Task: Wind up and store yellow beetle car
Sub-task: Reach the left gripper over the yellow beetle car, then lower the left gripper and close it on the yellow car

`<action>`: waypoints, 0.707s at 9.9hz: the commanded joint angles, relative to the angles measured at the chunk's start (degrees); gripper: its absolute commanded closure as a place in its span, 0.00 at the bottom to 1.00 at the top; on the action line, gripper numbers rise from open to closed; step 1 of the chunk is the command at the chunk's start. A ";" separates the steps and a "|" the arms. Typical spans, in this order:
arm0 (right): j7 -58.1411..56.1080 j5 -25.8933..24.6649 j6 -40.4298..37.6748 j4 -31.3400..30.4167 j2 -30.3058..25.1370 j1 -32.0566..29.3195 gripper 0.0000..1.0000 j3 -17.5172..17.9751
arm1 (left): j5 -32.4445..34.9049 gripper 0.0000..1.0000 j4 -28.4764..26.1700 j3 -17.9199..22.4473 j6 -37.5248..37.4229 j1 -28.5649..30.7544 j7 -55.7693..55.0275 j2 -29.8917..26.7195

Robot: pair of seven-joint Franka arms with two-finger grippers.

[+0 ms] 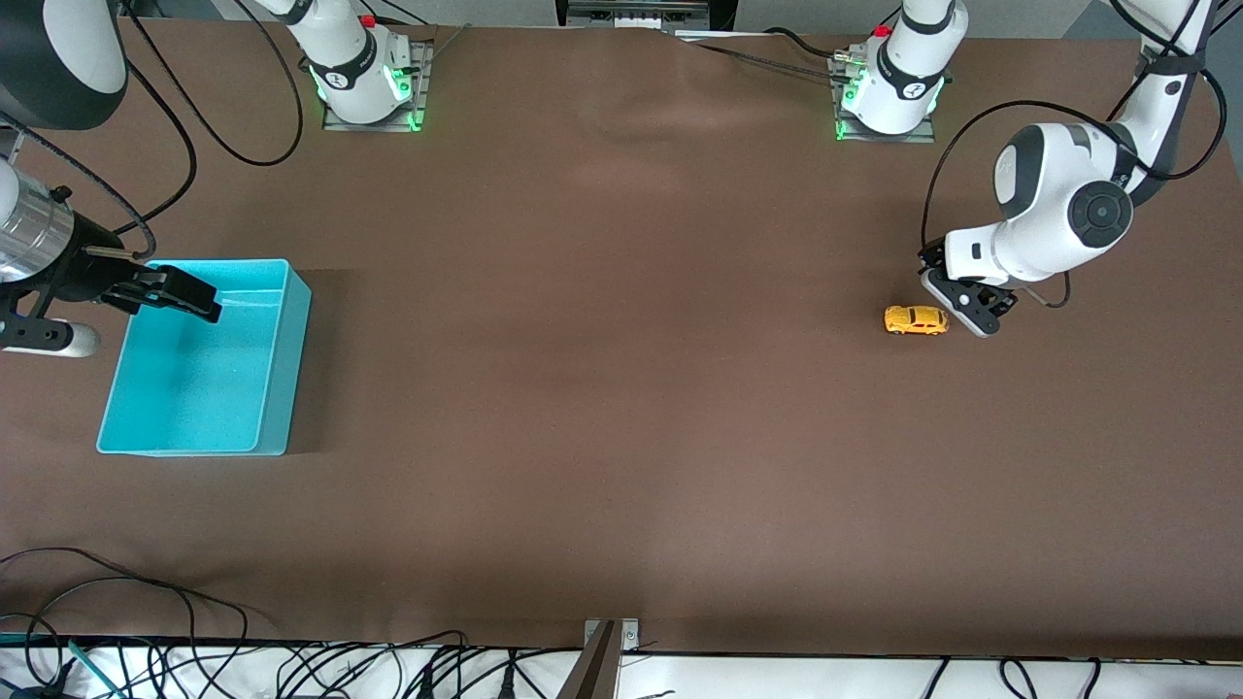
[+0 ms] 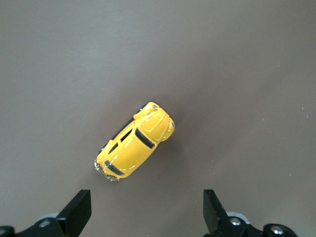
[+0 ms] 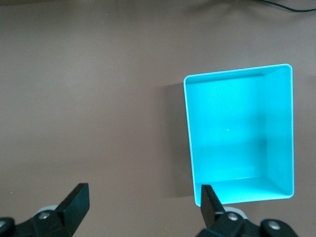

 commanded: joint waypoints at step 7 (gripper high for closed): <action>-0.65 -0.24 0.09 -0.32 -0.41 -0.15 0.00 0.08 | 3.56 0.00 -6.36 0.02 18.82 0.17 36.25 5.49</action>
